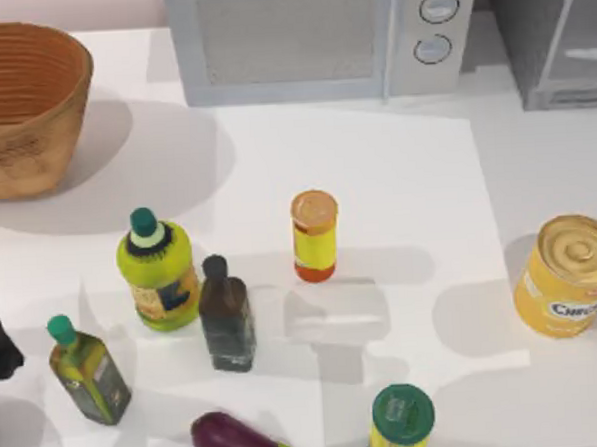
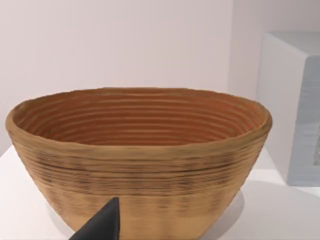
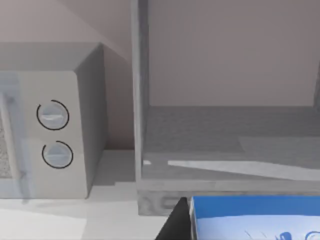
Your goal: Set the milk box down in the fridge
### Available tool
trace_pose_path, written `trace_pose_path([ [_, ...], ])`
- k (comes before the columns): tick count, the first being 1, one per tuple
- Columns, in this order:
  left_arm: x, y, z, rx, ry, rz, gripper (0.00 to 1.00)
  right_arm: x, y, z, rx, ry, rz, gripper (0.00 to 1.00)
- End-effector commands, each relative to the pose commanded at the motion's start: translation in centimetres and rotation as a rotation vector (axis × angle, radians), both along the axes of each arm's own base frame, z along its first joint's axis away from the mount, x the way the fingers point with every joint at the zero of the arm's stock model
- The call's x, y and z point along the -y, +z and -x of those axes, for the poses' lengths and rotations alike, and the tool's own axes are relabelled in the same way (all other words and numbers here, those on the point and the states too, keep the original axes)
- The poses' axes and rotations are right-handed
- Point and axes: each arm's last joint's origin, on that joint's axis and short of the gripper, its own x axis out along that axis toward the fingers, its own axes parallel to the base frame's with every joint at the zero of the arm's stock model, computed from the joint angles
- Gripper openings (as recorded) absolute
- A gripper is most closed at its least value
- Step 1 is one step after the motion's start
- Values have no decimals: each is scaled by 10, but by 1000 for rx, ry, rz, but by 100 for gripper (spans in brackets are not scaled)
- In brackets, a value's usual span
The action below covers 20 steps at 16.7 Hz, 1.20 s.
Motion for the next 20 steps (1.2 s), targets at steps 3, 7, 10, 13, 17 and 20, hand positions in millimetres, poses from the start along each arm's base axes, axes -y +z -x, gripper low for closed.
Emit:
trace_pose_path([
  [3,0,0,0,0,0,0,100,3,31,-18,26,-2,5,0],
  [7,0,0,0,0,0,0,100,14,65,-73,30,-3,11,0],
  [10,0,0,0,0,0,0,100,29,68,-132,14,-3,12,0],
  [13,0,0,0,0,0,0,100,49,44,-193,-13,-1,9,0],
  [17,0,0,0,0,0,0,100,75,-12,-254,-40,1,1,0],
  [20,0,0,0,0,0,0,100,90,-51,-279,-41,2,-2,0],
])
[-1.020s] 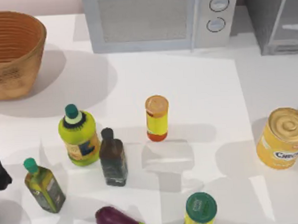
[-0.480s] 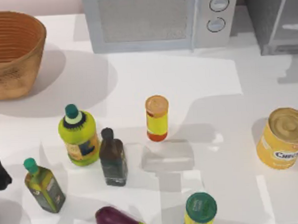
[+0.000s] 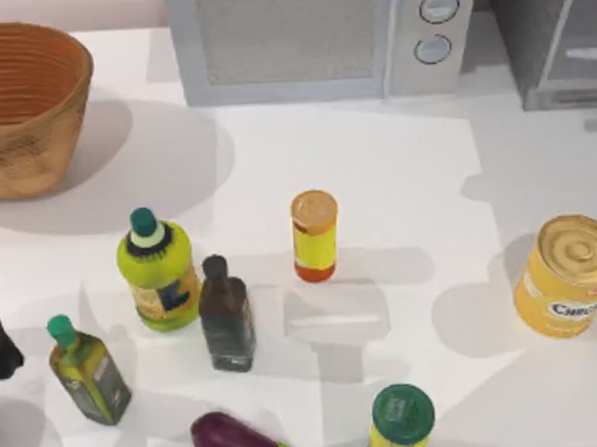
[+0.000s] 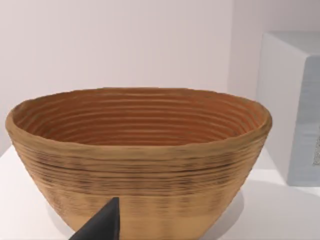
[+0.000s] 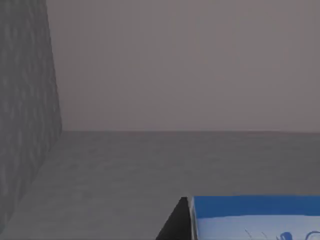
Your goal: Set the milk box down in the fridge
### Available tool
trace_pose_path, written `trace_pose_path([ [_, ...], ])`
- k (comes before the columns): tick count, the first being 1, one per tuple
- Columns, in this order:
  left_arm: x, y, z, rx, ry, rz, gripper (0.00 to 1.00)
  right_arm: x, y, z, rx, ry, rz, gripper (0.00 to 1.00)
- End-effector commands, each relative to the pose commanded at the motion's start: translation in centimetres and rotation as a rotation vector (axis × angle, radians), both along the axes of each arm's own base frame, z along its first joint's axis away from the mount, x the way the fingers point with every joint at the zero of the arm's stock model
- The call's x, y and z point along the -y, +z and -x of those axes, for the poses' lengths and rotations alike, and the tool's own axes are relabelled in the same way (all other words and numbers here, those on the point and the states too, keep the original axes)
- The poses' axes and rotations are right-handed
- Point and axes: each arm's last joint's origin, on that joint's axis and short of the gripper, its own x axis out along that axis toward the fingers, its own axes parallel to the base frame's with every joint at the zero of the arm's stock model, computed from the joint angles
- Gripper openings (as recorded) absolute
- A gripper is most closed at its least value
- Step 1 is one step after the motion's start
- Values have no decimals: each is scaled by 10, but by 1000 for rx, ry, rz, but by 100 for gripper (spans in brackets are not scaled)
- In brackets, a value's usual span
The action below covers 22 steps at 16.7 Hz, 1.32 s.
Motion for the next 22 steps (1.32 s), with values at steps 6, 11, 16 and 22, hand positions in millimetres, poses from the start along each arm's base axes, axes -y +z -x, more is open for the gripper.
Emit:
trace_pose_path([
  [6,0,0,0,0,0,0,100,11,-26,-13,6,0,-1,0],
  [11,0,0,0,0,0,0,100,9,-27,-16,0,4,-4,0],
  [16,0,0,0,0,0,0,100,11,-23,-52,2,5,-3,0],
  [22,0,0,0,0,0,0,100,11,-15,-108,-1,4,-4,0],
])
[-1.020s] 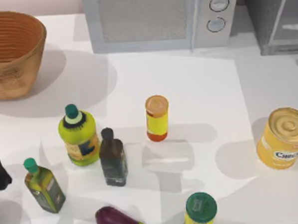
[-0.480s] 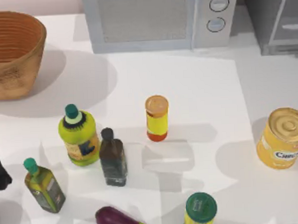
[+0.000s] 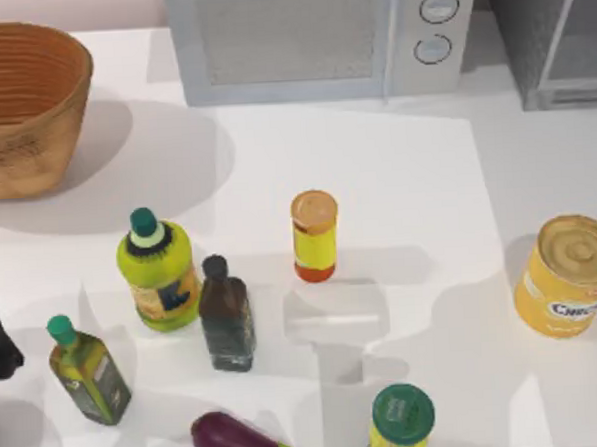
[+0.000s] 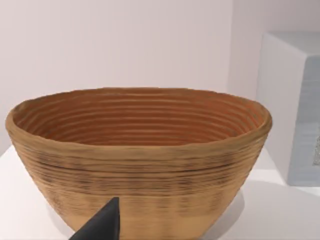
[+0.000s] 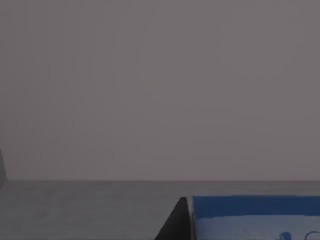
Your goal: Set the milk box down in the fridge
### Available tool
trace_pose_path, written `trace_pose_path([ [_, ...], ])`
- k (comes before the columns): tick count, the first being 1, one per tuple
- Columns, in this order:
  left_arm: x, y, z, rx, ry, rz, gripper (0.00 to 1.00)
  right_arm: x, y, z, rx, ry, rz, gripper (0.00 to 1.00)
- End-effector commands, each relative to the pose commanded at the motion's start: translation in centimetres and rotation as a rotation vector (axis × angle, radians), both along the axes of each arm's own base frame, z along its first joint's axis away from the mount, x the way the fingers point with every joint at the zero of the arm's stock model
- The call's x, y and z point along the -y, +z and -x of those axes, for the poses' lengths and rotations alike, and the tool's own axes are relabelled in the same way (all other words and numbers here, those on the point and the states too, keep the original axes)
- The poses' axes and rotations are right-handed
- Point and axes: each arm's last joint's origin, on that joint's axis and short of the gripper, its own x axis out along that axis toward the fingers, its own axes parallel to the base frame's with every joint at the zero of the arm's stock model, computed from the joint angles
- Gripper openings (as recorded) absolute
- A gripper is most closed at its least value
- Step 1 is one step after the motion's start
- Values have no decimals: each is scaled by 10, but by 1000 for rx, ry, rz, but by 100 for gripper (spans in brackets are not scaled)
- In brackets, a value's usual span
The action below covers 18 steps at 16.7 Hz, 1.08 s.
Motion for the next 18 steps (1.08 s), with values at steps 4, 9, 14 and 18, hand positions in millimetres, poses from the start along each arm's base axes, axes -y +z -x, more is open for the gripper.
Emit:
trace_pose_path([
  [4,0,0,0,0,0,0,100,-2,7,-22,1,0,0,0],
  [9,0,0,0,0,0,0,100,-2,7,-24,1,0,0,0],
  [14,0,0,0,0,0,0,100,-2,7,-24,1,0,0,38],
  [18,0,0,0,0,0,0,100,-2,7,-24,1,0,0,68],
])
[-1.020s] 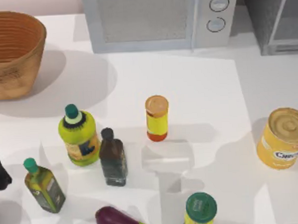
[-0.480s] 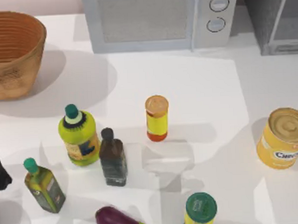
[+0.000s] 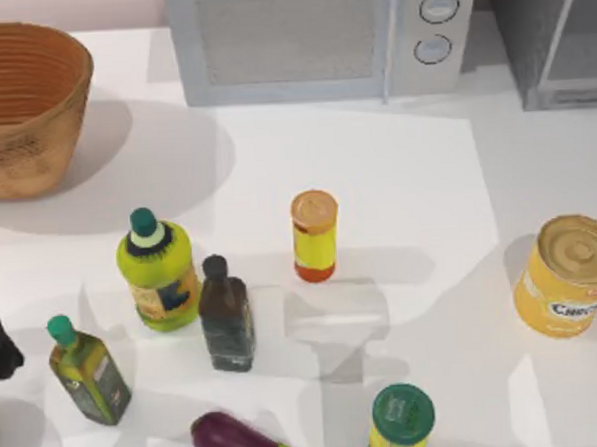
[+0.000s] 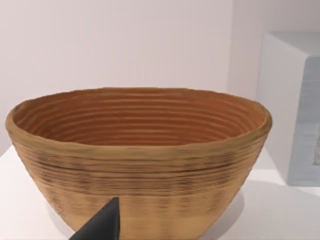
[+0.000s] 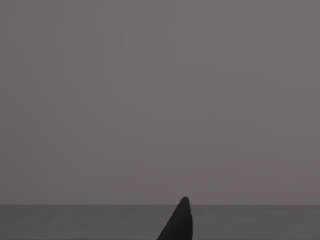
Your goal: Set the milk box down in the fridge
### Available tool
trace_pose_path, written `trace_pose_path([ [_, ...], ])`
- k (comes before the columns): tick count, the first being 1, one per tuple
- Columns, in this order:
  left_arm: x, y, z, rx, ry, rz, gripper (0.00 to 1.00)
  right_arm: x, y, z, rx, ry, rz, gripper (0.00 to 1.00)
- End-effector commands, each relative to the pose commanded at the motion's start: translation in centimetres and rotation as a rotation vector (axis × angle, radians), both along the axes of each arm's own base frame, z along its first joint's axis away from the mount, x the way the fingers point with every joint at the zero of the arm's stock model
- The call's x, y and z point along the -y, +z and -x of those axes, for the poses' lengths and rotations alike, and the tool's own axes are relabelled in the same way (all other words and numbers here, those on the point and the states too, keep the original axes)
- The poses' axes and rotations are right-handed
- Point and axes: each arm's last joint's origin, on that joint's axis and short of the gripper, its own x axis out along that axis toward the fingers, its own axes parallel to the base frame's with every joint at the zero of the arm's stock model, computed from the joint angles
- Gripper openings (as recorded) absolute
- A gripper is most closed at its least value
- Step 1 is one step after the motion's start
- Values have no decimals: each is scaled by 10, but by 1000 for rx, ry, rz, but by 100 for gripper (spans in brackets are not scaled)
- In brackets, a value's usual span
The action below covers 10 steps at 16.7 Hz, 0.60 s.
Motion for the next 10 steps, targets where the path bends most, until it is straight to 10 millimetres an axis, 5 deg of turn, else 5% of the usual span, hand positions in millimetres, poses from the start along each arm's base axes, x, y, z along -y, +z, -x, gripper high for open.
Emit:
trace_pose_path([
  [4,0,0,0,0,0,0,100,0,0,0,0,0,0,98],
  [10,0,0,0,0,0,0,100,0,0,0,0,0,0,100],
])
